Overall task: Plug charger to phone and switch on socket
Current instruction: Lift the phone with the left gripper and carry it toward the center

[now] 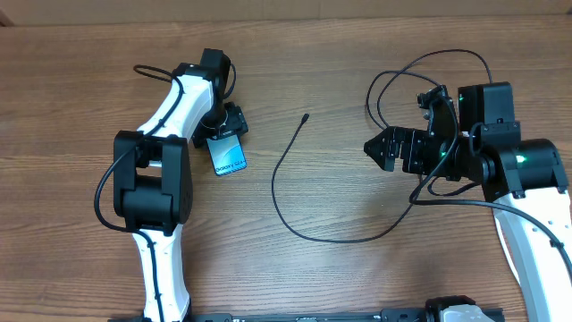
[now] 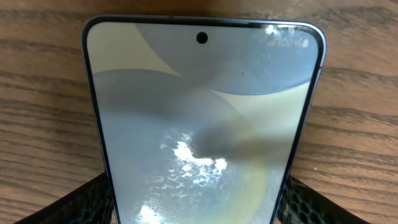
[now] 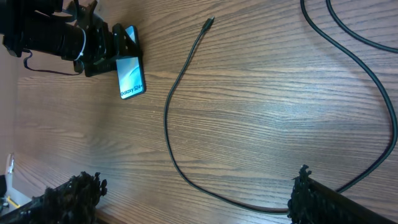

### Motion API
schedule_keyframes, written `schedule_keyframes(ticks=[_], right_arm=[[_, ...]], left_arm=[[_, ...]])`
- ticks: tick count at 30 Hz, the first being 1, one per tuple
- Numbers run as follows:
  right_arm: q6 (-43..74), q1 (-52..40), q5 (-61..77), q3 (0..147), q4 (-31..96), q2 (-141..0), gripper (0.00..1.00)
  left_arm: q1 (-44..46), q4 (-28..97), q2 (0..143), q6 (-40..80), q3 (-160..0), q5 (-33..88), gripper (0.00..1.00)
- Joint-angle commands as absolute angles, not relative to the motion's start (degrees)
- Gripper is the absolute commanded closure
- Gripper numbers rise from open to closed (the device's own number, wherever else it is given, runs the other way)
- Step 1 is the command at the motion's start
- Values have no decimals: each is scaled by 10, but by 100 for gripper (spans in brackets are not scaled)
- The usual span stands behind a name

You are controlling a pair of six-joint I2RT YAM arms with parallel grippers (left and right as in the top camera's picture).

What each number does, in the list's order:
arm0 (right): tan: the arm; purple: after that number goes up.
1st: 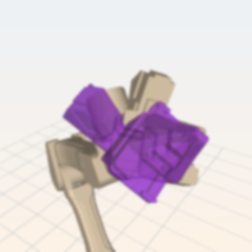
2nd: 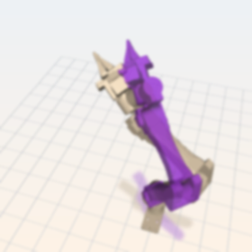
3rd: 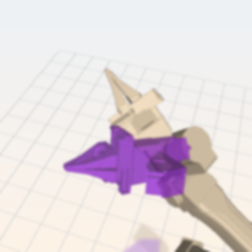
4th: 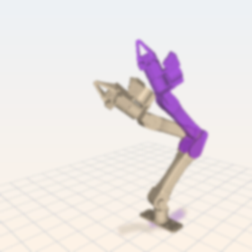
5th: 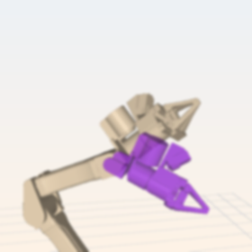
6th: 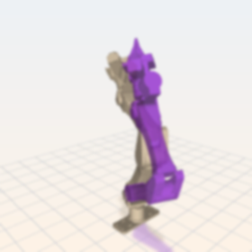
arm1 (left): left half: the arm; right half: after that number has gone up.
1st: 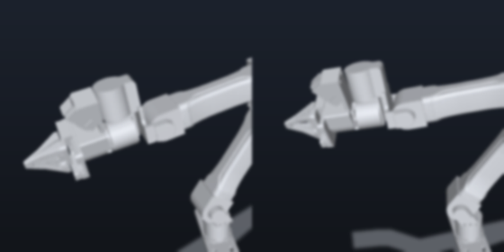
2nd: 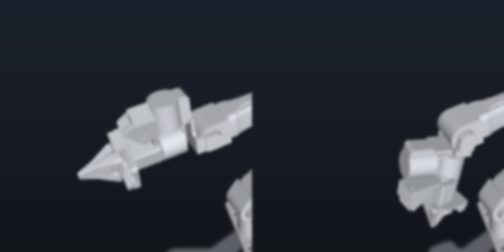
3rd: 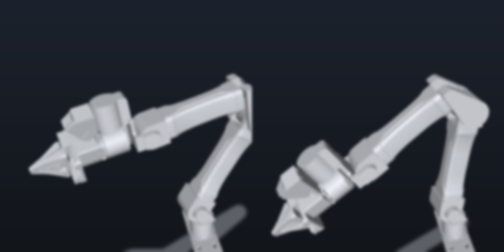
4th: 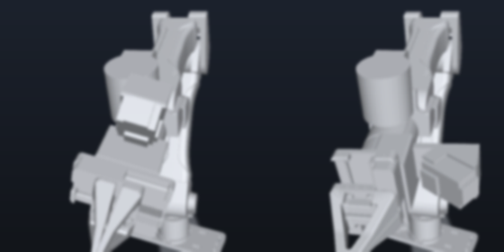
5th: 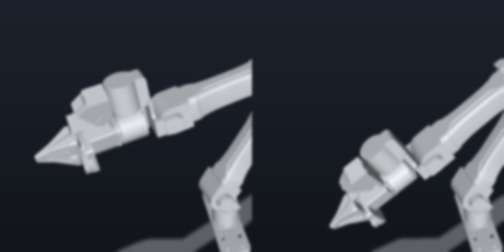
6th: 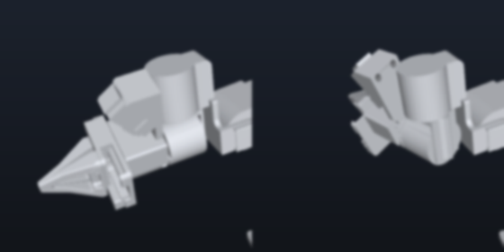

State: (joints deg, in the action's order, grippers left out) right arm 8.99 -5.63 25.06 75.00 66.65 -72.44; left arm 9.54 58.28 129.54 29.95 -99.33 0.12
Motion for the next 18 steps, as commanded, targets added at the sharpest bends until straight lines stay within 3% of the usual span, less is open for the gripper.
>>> schedule_keyframes(ticks=[1, 18], right_arm=[[89, -54, 245, 766, 666, -724, 0], [89, -54, 245, 766, 665, -724, 0]], left_arm=[[114, 571, 1320, 309, -967, 55, 20], [119, 577, 1320, 335, -977, 75, 25]])
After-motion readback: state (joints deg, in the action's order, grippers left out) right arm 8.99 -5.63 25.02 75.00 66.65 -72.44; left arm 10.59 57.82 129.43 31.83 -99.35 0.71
